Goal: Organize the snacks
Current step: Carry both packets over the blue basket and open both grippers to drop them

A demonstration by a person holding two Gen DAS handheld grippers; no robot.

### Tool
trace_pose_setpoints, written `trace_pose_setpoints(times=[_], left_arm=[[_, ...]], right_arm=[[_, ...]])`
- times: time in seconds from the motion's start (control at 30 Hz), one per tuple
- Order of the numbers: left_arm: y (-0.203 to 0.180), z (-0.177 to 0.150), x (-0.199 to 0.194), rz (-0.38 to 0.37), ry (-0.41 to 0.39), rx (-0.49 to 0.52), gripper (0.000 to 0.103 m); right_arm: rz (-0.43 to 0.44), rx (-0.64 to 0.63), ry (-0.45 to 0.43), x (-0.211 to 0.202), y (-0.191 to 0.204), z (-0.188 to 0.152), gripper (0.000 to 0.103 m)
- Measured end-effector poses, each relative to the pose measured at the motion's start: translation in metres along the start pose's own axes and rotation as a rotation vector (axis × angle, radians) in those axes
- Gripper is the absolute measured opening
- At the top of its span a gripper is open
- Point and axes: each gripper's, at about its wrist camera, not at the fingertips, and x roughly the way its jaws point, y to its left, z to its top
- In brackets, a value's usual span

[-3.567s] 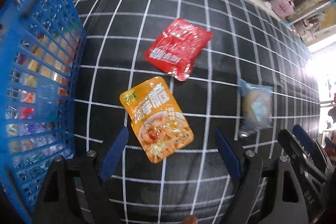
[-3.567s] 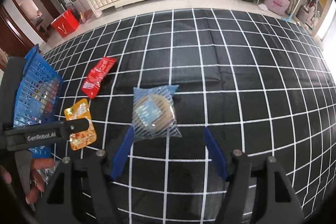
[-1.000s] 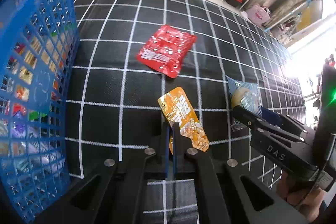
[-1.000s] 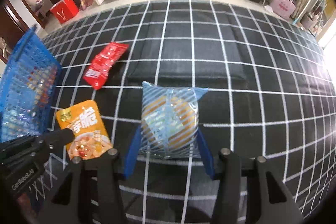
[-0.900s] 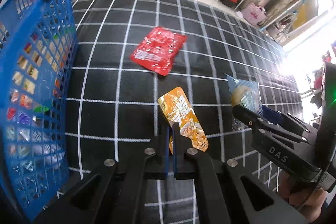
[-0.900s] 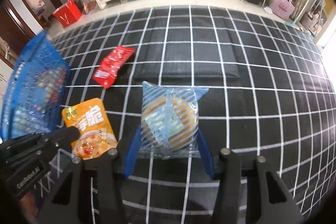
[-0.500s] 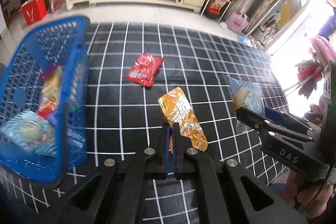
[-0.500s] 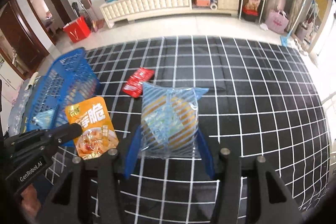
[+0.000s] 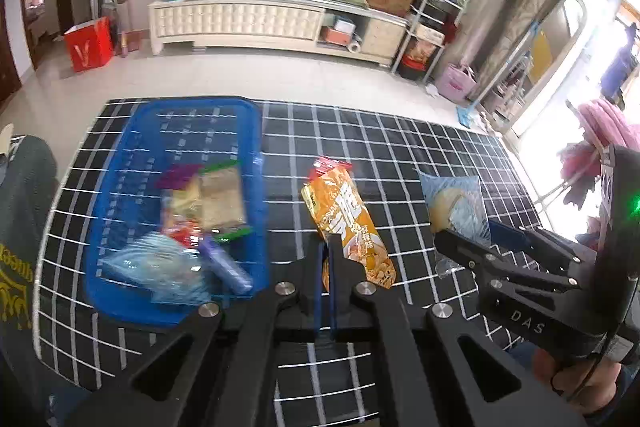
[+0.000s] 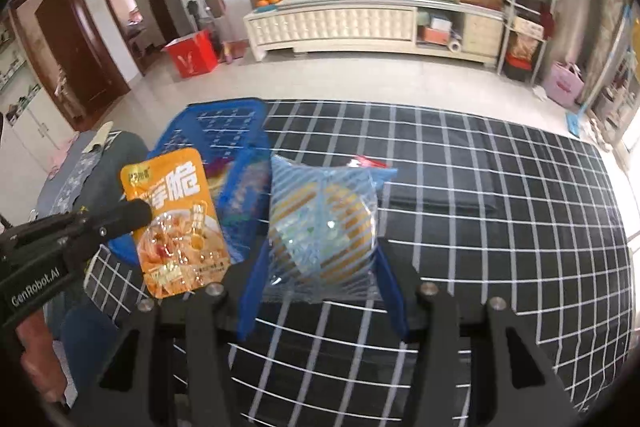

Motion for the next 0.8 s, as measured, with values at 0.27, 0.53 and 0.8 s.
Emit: trace_pose_setpoints(times=[0.27,0.53,0.8], left_arm=[[0.054,0.001,-0.02,0.047,-0.018,-0.046,0.002],[0.091,0.002,-0.01,0.083,0.013,-0.068,0.002],[0.099,-0.007,0.035,0.06,0.103,-0.049,0.002]], right_arm=[[0.039,-0.056,0.019,0.018,0.041,0.005,0.057],[0.03,-0.077,0.045,0.031,0.054,0.004,0.057],[-0.018,-0.071,0.074,0.038,0.054,0.001,0.057]])
